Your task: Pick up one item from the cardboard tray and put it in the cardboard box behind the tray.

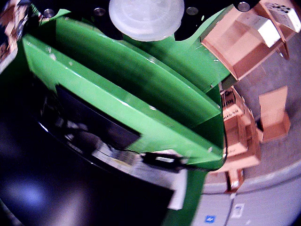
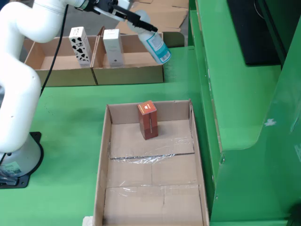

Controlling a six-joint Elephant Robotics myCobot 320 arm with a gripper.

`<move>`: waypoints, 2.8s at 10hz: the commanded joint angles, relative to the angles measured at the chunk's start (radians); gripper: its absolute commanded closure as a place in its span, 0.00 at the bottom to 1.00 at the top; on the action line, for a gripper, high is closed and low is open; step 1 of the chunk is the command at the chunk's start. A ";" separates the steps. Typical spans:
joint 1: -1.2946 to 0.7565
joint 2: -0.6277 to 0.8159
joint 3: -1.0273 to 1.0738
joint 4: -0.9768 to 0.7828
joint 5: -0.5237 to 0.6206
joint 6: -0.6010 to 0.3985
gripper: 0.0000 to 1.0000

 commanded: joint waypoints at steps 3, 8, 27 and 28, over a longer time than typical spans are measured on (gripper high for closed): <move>0.228 -0.136 0.024 0.498 -0.134 -0.157 1.00; 0.416 -0.154 0.024 0.480 -0.139 -0.091 1.00; 0.578 -0.007 0.024 -0.057 0.074 0.112 1.00; 0.612 -0.012 0.024 -0.061 0.079 0.111 1.00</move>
